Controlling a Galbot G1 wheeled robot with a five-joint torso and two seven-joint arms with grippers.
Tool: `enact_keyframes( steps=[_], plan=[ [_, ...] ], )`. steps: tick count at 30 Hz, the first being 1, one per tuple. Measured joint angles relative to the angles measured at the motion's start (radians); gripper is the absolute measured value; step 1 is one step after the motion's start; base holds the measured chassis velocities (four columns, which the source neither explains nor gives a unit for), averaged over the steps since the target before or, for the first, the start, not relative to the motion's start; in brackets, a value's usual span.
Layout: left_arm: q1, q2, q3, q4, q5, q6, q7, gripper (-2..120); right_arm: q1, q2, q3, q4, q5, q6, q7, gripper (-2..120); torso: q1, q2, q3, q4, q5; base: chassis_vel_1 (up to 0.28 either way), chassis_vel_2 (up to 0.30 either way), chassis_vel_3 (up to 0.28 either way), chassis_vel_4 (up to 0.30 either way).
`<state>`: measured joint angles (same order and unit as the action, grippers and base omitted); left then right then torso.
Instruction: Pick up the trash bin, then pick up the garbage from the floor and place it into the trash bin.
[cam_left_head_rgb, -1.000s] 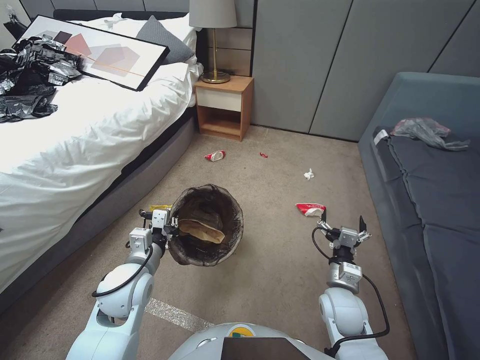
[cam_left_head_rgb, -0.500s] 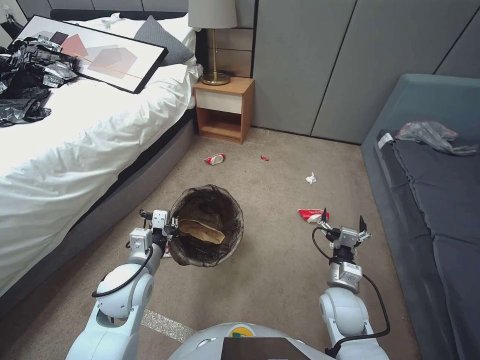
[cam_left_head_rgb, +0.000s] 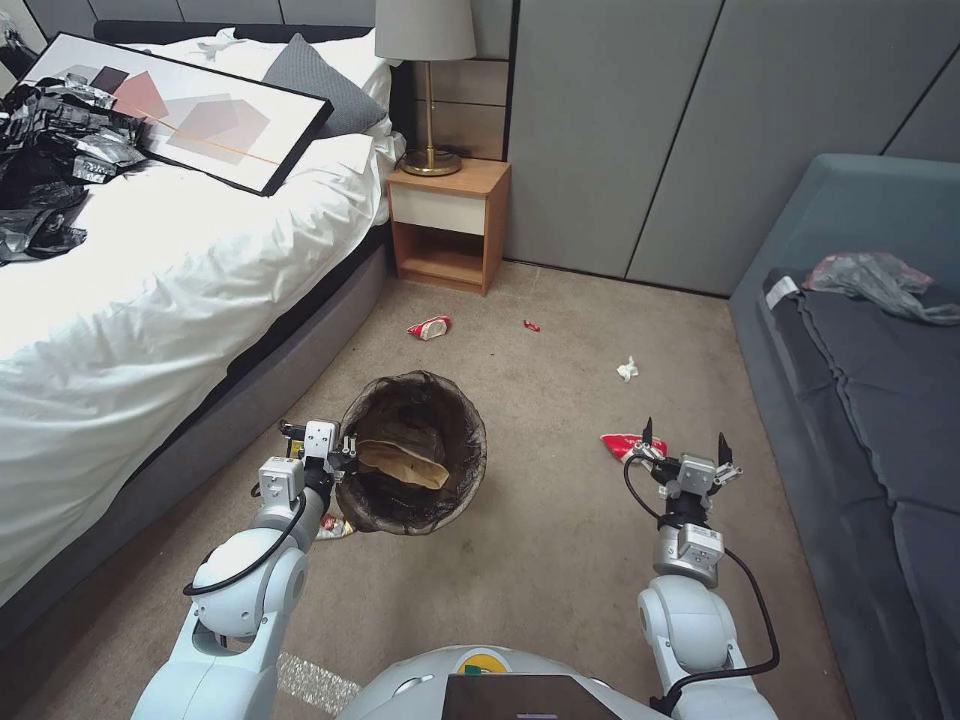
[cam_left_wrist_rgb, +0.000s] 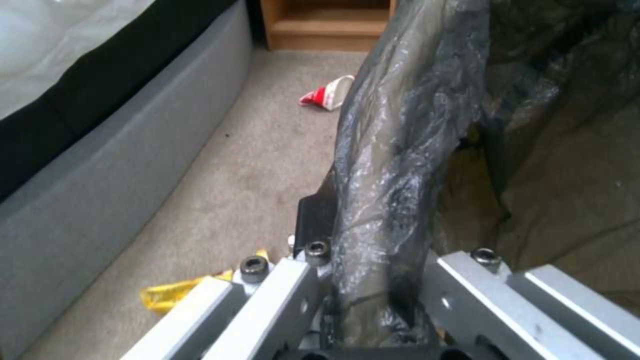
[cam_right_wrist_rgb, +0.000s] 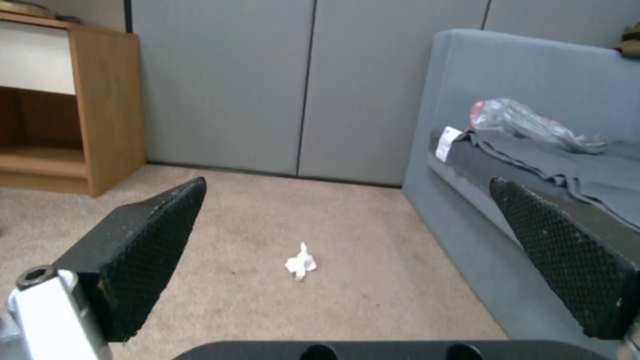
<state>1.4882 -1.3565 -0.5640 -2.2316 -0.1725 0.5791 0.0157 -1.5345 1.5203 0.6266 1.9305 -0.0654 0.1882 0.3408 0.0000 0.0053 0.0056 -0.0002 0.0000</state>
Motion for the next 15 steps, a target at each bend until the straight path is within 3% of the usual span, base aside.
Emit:
enact_keyframes(
  steps=[15],
  plan=[
    [0.001,-0.002,-0.004,0.006,0.003,-0.004,0.002,2,0.003,0.001,-0.001,-0.007,0.004,-0.002,0.007,100,0.000,0.000,0.000,0.0000,0.0000,-0.115,0.121,0.120,-0.118]
  ],
)
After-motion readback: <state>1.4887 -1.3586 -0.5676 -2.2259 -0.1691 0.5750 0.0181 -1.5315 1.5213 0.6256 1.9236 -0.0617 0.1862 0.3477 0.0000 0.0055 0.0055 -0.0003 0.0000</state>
